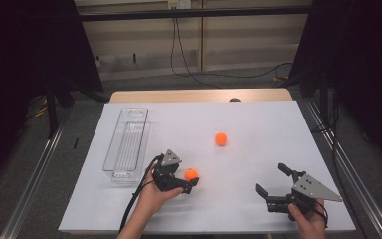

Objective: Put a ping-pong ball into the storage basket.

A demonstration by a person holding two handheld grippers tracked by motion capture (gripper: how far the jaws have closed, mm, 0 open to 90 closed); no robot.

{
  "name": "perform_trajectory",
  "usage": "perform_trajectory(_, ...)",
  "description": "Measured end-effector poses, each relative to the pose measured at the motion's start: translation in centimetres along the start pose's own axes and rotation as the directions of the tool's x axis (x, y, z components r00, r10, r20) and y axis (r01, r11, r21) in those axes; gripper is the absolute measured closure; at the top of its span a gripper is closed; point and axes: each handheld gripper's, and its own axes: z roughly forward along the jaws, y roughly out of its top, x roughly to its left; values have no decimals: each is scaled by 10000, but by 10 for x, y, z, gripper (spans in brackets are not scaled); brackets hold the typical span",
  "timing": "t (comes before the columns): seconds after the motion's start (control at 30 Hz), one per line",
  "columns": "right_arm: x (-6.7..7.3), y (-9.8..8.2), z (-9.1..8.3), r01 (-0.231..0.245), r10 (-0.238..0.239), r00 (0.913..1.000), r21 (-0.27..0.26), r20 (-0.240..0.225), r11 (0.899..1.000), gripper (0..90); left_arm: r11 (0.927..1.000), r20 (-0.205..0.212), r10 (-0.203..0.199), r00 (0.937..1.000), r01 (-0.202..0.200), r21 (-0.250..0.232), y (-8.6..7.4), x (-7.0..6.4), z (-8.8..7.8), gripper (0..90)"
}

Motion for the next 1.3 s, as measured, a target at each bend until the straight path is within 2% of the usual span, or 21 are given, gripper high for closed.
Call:
perform_trajectory(0.1,0,0,0,-36,36,10000,-18,5,10000,6,10000,-161,51,9999,-52,-77,0,0,-1,74)
perform_trajectory(0.17,0,0,0,-27,27,10000,1,14,10000,6,10000,-100,31,9999,-32,-25,0,0,0,86)
perform_trajectory(0.27,0,0,1,-33,33,10000,2,18,10000,7,9997,-100,229,9997,-228,95,0,-1,0,95)
perform_trajectory(0.43,0,0,2,-5,5,10000,37,-15,10000,7,9998,-70,151,9999,-150,152,-1,-1,2,109)
perform_trajectory(0.47,0,0,3,-8,8,10000,33,-36,10000,6,9996,-189,260,9995,-257,128,-1,-1,3,109)
perform_trajectory(0.53,0,0,3,44,-44,10000,66,-44,10000,6,9995,-97,220,9997,-218,225,-1,-1,4,111)
perform_trajectory(0.63,0,-1,3,6,-5,10000,87,-46,10000,7,9988,-157,384,9991,-379,322,-1,-1,4,126)
perform_trajectory(0.83,0,0,3,-2,3,10000,45,-60,10000,7,9994,-136,243,9996,-240,235,-1,0,5,178)
perform_trajectory(0.97,0,0,3,24,-23,10000,68,-66,10000,7,9997,59,156,9999,-157,204,-1,0,5,210)
perform_trajectory(1.17,0,0,4,-40,41,9999,62,-120,10000,6,9992,112,271,9996,-274,286,-1,0,6,243)
perform_trajectory(1.3,0,-1,3,-51,52,9999,107,-104,9999,7,9995,222,171,9996,-177,279,0,1,6,254)
